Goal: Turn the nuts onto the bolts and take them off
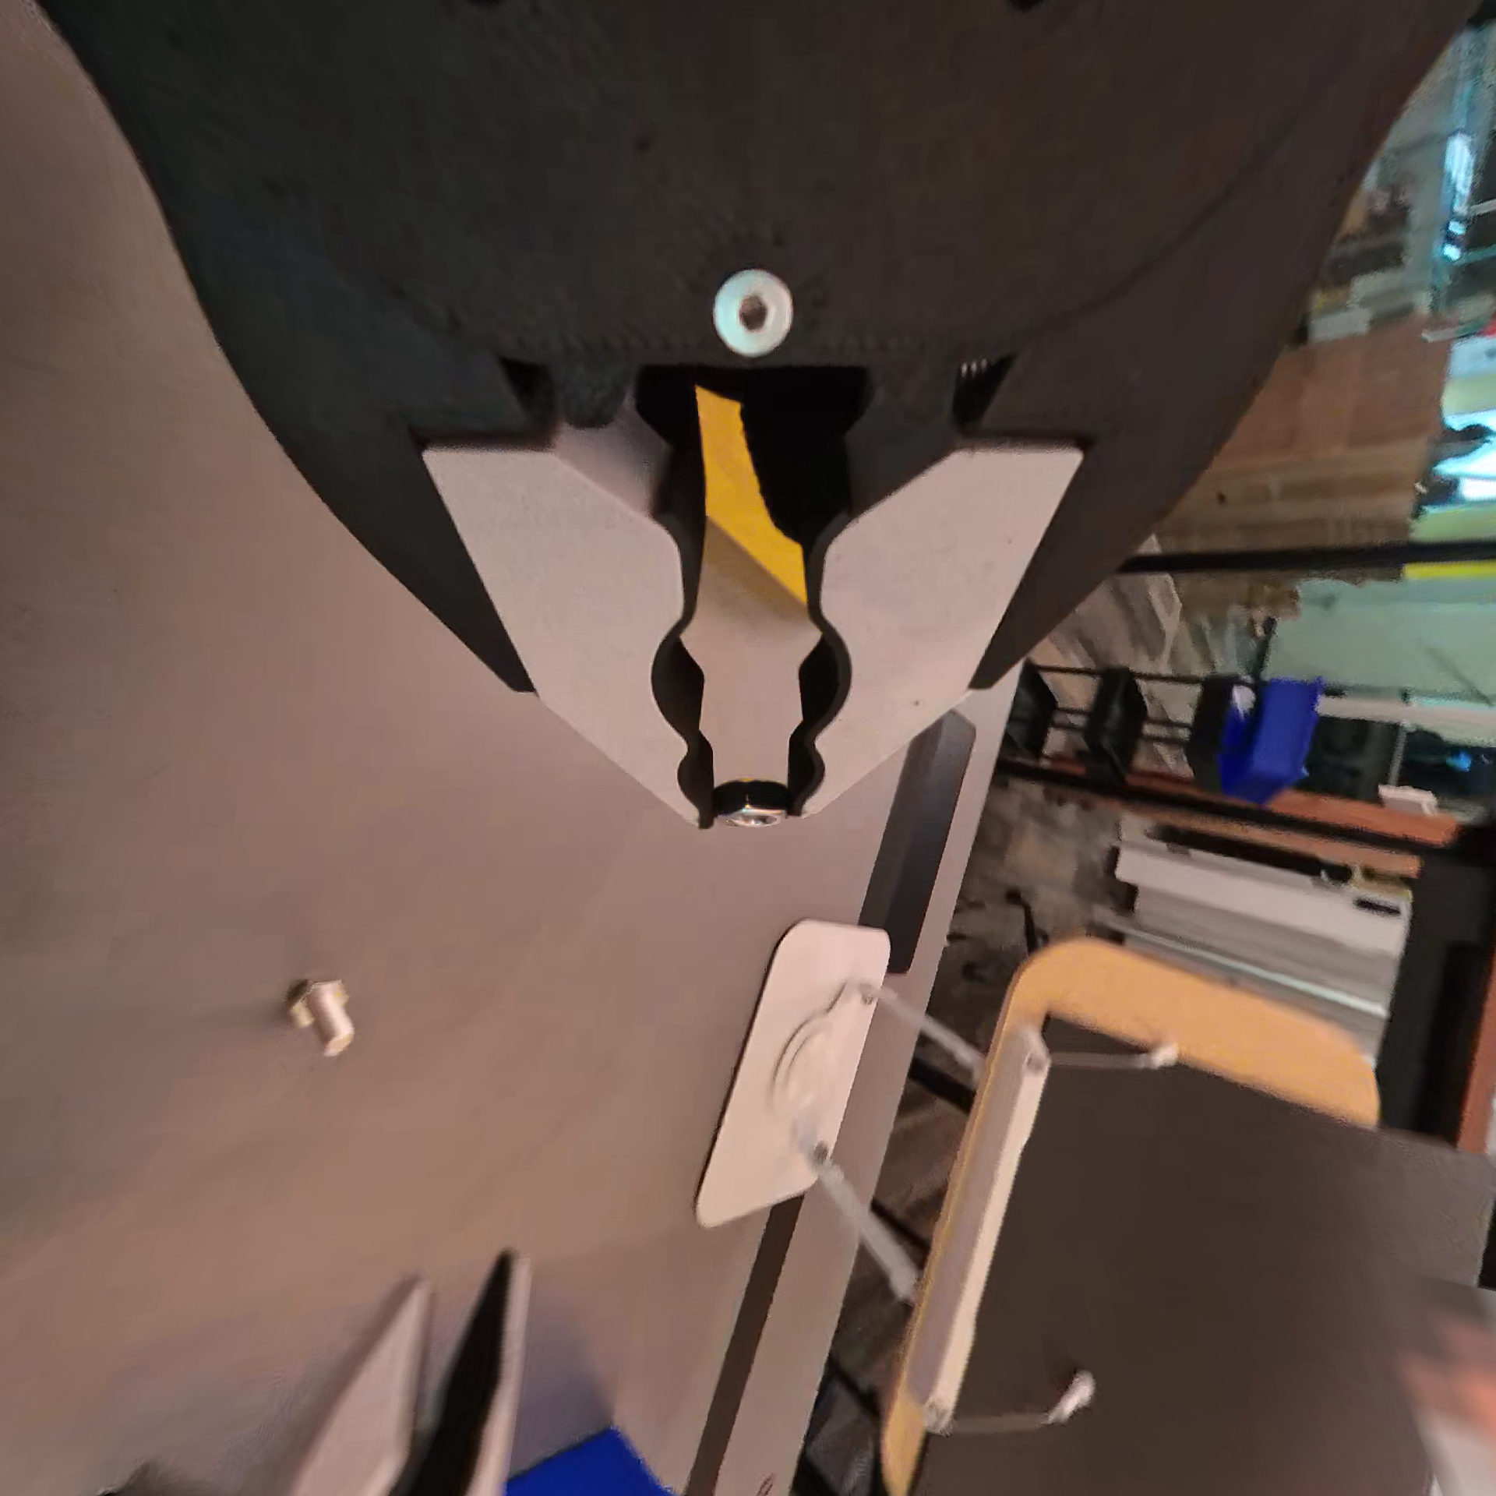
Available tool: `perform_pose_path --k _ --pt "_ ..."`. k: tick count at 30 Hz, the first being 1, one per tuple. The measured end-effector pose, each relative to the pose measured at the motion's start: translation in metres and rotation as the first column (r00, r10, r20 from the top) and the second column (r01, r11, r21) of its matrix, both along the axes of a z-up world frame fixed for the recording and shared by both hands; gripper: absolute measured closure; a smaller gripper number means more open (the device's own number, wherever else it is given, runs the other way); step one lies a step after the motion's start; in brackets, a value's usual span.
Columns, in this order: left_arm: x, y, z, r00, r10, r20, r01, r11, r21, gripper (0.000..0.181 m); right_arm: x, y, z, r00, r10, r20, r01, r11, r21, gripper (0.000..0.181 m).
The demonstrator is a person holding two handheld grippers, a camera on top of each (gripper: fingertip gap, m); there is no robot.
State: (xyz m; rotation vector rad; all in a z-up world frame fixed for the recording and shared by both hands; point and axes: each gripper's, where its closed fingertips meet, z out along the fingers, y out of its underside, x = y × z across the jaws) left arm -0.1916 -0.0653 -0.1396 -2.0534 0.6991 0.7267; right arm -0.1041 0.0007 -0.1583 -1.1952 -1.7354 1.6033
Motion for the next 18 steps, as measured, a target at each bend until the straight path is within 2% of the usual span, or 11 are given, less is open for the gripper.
perform_pose_path --k 5,7,11,18 --pt "0.044 0.04 -0.021 0.991 -0.05 -0.126 0.044 0.998 -0.051 0.165 -0.002 -0.003 0.01 0.999 -0.042 0.022 0.043 0.998 -0.044 0.154" --pt "0.056 0.051 -0.022 0.985 -0.065 -0.158 0.06 0.998 -0.032 0.165 -0.002 -0.006 0.01 0.998 -0.048 0.026 0.05 0.998 -0.047 0.154" --pt "0.078 0.067 -0.027 0.983 -0.097 -0.157 0.095 0.995 -0.023 0.165 -0.005 -0.004 0.003 0.996 -0.076 0.056 0.077 0.996 -0.032 0.154" --pt "0.088 0.077 -0.027 0.984 -0.118 -0.131 0.118 0.993 -0.008 0.165 -0.005 0.001 -0.002 0.995 -0.072 0.068 0.074 0.997 -0.031 0.16"
